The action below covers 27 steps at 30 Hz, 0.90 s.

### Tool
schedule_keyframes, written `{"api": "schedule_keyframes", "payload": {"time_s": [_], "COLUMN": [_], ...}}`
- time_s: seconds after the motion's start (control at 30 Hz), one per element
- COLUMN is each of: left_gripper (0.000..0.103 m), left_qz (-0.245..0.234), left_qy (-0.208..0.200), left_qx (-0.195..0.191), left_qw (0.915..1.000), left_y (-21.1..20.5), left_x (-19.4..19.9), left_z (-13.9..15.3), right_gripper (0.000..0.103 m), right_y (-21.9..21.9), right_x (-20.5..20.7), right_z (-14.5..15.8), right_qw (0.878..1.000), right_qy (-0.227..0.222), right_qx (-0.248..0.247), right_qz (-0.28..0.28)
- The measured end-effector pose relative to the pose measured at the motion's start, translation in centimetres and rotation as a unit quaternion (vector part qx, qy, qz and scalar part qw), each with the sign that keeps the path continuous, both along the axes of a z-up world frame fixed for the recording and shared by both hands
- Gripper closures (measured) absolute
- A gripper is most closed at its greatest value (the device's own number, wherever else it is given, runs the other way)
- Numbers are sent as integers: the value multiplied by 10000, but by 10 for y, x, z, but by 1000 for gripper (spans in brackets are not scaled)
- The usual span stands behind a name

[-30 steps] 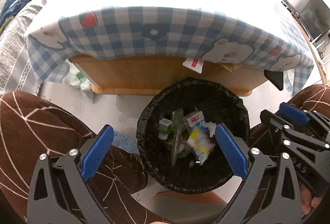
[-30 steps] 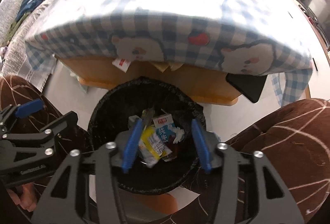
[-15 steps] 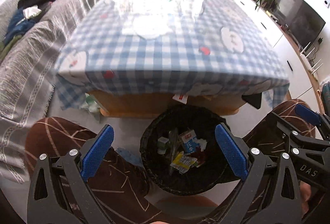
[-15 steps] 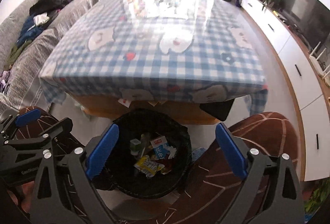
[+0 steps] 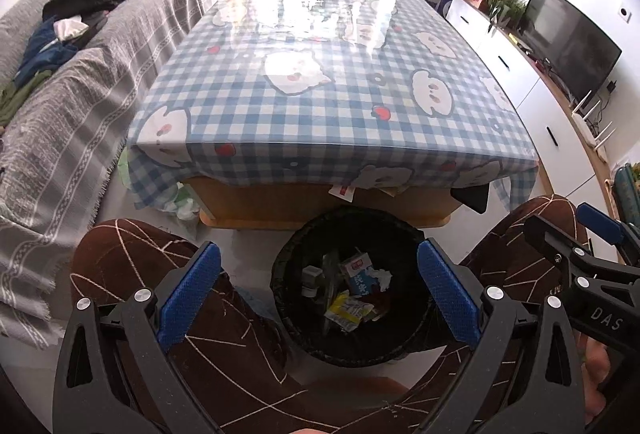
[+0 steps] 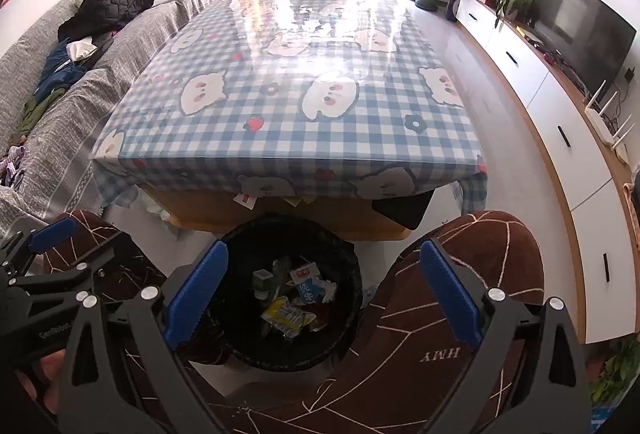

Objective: Collect trash

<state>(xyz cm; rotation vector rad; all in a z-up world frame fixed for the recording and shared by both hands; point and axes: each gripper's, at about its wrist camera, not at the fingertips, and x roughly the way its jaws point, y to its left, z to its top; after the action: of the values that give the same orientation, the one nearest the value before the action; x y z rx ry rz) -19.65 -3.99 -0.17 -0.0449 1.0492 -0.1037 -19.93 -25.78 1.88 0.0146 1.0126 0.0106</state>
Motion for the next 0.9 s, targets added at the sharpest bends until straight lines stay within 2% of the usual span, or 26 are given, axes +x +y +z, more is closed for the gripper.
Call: {"api": "schedule_keyframes", "payload": {"time_s": [0.9], "left_gripper": [6], "left_qz": [-22], "left_qy": [55], "left_qx": [33], "left_qw": [10000], "left_y": [0], "left_x": [4], "left_z": [-4], "right_gripper": [10], "right_y": [1], "right_x": [2], "right_z": [-7], "right_qw": [9999], "right_qy": [88], "right_qx": [55], "right_qz": [-6]}}
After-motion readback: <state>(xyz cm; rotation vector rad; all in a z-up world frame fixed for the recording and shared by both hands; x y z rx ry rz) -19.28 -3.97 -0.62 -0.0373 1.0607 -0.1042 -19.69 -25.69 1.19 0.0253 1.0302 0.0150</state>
